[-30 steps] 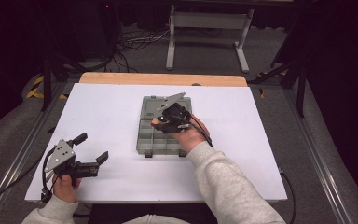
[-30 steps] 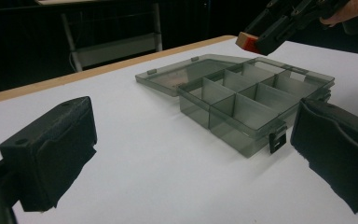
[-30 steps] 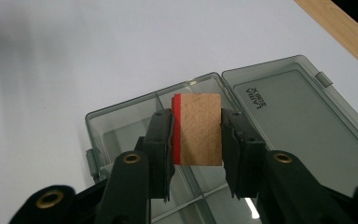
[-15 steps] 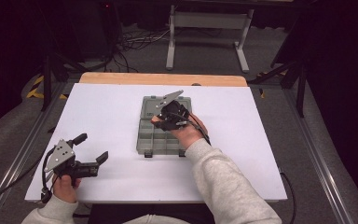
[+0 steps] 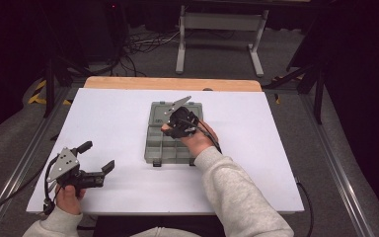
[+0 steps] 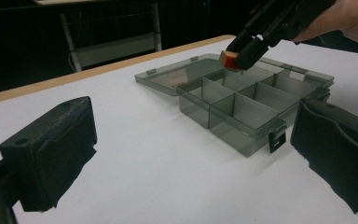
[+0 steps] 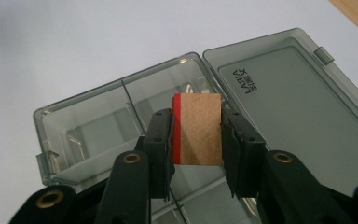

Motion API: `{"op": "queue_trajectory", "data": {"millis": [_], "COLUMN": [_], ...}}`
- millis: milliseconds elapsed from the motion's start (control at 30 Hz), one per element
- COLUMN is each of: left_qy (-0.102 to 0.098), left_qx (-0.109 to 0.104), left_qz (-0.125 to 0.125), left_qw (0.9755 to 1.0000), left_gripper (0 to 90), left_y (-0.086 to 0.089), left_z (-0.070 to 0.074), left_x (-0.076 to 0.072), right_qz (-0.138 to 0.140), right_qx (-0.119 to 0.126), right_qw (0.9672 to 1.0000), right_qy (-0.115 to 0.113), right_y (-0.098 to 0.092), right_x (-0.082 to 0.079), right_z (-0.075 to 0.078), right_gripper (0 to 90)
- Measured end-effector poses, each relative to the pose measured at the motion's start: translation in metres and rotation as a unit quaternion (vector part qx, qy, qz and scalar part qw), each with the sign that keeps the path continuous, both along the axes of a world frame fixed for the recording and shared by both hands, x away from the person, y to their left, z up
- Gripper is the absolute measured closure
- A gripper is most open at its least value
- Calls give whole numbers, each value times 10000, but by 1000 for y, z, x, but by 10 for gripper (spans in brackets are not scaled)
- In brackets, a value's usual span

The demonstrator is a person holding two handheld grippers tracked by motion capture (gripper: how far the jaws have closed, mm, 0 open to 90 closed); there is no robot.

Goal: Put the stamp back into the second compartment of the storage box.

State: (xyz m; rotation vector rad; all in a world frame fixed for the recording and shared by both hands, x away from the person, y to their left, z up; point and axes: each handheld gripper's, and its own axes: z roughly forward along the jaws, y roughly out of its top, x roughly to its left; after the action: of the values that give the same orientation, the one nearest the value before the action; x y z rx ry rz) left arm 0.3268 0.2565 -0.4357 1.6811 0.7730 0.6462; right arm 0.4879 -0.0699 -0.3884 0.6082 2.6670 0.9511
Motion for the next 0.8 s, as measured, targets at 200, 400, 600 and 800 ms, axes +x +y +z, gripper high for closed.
{"op": "queue_trajectory", "data": {"millis": [200, 400, 600, 800], "left_qy": [-4, 0, 0, -1], "left_qx": [-18, -9, -9, -13], "left_qz": [7, -4, -5, -5], "left_qw": [10000, 10000, 10000, 10000], "left_gripper": [11, 12, 12, 12], "left_y": [0, 0, 0, 0], "left_z": [0, 0, 0, 0], "left_x": [0, 0, 0, 0], "right_qz": [-32, -54, -63, -75], "right_qx": [-80, -163, -225, -296], "right_qw": [9999, 9998, 9996, 9993], "right_qy": [51, 126, 180, 235], "right_y": [0, 0, 0, 1], "right_x": [4, 8, 10, 11], "right_z": [-5, -10, -13, -16], "right_gripper": [658, 658, 658, 658]}}
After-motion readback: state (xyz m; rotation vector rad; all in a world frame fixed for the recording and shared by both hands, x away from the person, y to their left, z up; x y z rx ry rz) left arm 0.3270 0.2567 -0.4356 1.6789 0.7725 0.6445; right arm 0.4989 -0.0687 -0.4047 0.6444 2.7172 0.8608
